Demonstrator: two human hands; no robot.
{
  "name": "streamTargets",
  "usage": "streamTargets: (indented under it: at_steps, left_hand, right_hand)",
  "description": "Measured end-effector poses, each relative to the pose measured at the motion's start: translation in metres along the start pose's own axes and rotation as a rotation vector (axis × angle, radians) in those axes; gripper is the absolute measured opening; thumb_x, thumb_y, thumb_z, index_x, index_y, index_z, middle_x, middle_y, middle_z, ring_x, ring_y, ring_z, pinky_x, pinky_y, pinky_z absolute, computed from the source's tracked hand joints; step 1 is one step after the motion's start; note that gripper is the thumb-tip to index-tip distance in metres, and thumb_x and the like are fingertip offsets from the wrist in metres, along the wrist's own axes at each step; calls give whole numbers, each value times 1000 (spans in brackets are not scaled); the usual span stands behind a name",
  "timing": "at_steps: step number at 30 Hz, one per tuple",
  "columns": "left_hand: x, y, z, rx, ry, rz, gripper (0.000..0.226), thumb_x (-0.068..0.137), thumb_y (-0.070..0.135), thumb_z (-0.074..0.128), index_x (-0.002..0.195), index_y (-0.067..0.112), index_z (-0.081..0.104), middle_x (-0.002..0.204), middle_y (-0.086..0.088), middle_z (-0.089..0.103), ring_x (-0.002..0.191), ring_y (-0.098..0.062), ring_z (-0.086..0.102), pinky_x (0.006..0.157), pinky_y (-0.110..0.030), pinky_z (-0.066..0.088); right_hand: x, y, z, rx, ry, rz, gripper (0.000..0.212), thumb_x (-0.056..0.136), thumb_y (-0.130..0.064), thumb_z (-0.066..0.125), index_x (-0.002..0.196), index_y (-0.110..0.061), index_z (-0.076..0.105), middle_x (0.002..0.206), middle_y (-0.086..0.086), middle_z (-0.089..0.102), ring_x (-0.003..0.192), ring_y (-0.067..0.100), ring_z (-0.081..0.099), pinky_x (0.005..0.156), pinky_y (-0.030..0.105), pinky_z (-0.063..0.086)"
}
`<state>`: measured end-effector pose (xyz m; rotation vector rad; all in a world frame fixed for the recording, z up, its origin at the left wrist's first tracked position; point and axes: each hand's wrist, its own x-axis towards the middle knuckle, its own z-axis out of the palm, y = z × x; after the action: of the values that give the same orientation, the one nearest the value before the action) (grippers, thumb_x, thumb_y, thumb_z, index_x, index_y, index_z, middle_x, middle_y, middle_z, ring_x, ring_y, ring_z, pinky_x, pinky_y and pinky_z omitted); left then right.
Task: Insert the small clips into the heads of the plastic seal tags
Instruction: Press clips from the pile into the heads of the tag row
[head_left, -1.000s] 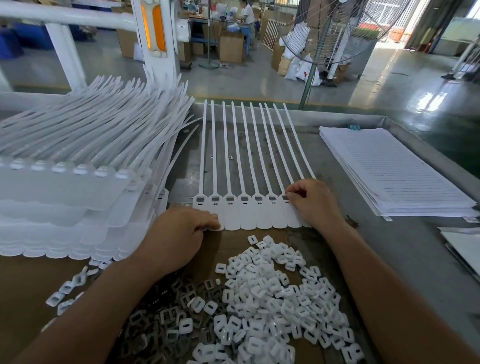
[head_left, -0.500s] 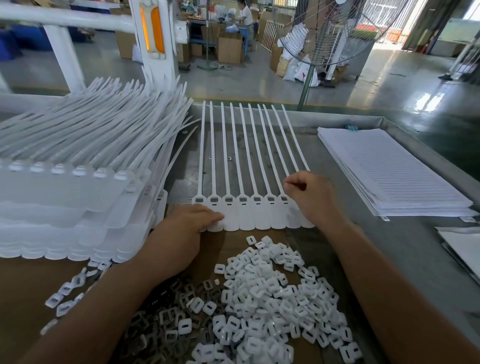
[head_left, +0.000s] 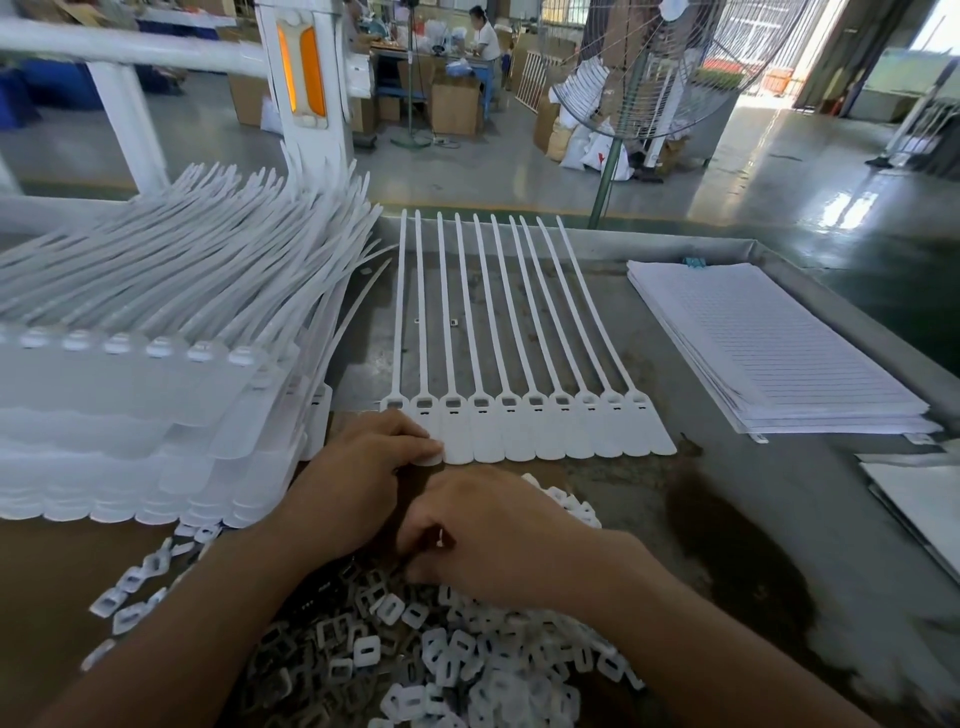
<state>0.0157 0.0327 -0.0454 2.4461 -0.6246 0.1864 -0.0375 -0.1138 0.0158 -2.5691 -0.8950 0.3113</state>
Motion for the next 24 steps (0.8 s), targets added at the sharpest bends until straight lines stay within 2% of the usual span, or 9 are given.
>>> streamTargets:
  at_steps: [4,11,13,15,19,22,24]
  left_hand:
    - [1,-3,0,14,-5,25,42,82,-9,49,112,16,66,98,20,47,101,-3,46,88,-8,31]
    - [1,-1,-1,4,-3,21,41,83,-7,49,112,16,65,97,20,46,100,-1,43,88,-6,29]
    - [0,2,-2,-6,-3,19,36,85,-3,52,111,17,66,97,18,49,101,-4,46,89,-8,32]
    - [-2,4,-4,3,-7,42,31,85,2,56,109,19,67,101,12,55,102,-6,49,90,-17,36]
    - [-3,4,-6,15,-19,37,35,84,3,54,109,24,67,106,11,57,101,-3,47,86,-13,34]
    - [-1,4,-5,9,-32,8,40,84,-1,48,105,26,68,102,15,53,101,-3,44,83,-18,34]
    - [-1,4,-4,35,-40,-13,42,86,0,44,112,26,64,105,16,50,100,0,38,82,-19,30]
  right_hand:
    - [3,1,5,-29,3,22,21,87,-21,59,106,-18,68,107,1,62,97,18,53,83,30,43]
    - [1,5,11,32,15,-4,9,85,-11,59,93,-13,63,98,2,61,88,15,52,76,27,42]
    - [0,5,10,109,31,0,5,86,-12,59,85,-16,56,88,-1,58,79,11,49,69,22,39]
    - [0,7,9,208,62,22,8,87,-13,59,85,-18,53,81,-7,55,73,7,48,64,18,38]
    - [0,13,4,294,144,26,10,87,-11,58,93,-14,66,85,-4,65,70,0,53,63,6,39]
    - [0,20,-2,306,201,58,9,87,-16,59,81,-19,64,67,-17,55,58,-7,50,57,3,36]
    - [-1,28,-8,304,254,119,17,87,-24,60,71,-28,57,62,-16,53,54,-9,48,54,6,36]
